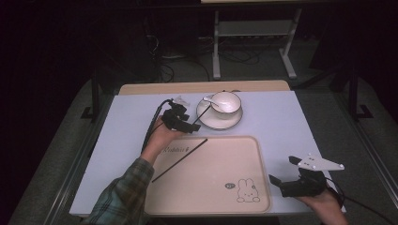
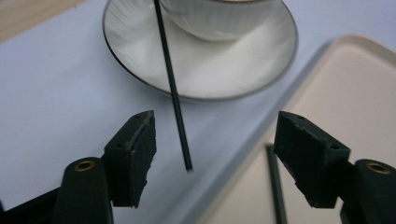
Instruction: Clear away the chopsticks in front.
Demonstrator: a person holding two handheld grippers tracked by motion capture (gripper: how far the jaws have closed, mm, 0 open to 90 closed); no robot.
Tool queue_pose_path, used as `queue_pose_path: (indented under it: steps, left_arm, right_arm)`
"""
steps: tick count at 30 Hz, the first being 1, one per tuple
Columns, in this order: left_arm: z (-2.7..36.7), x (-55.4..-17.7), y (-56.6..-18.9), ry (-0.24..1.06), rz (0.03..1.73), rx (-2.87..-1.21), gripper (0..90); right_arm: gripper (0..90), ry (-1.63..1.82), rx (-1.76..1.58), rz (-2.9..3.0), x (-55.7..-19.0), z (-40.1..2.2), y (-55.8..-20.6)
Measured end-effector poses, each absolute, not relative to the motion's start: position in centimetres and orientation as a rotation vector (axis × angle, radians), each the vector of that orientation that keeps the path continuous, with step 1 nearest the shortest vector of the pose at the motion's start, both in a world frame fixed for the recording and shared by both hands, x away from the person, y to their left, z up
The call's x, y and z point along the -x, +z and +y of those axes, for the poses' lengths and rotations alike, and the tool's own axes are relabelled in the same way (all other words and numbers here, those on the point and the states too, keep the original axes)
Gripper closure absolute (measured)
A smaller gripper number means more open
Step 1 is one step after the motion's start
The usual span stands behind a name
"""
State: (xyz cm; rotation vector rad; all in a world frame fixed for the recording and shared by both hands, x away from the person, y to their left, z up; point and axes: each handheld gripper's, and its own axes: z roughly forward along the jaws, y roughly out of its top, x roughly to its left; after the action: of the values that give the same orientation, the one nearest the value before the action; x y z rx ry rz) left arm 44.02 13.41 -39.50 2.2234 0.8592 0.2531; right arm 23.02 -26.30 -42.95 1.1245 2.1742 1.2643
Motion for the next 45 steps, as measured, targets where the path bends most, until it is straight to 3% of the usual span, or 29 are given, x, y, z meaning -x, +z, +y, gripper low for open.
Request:
queue_pose_path:
  steps: [13,27,45]
  left_arm:
    - [10.1,-48.9,-41.5,0.323,0.883,-2.232,56.7]
    - [8.6,-50.1,-43.2,0.374,0.952,-2.218,81.9]
    - [11.0,-49.2,-40.6,0.368,1.034,-2.134,85.0]
  right_arm:
    - [0.0,1.266,-1.108,2.179,-22.9,-26.1,-42.9]
    - [0.0,1.268,-1.114,2.173,-22.8,-26.4,-42.9]
    - [0.0,1.266,-1.113,2.174,-22.7,-26.4,-42.9]
